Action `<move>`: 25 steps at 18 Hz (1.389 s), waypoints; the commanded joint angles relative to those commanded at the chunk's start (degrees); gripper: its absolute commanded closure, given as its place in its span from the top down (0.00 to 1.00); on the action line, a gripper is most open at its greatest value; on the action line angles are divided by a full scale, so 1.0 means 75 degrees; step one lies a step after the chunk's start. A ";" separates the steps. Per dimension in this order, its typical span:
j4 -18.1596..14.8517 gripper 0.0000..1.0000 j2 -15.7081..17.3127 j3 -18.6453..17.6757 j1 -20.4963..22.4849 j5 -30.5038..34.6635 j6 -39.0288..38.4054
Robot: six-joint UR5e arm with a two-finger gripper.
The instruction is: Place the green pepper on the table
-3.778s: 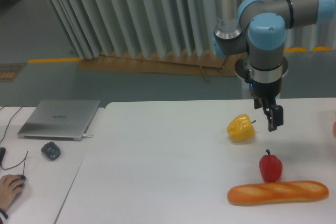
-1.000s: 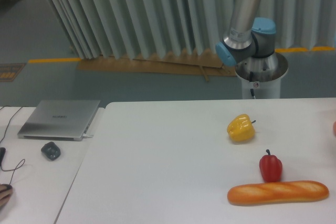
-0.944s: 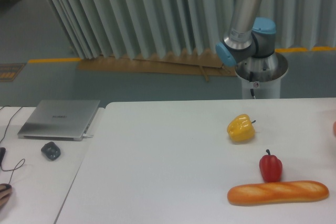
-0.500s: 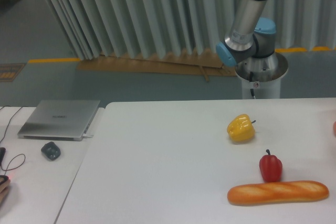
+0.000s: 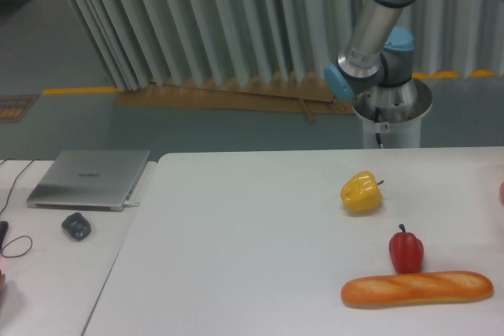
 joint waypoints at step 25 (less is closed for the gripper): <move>0.0306 1.00 -0.0387 -0.0270 0.0000 -0.0023 0.0012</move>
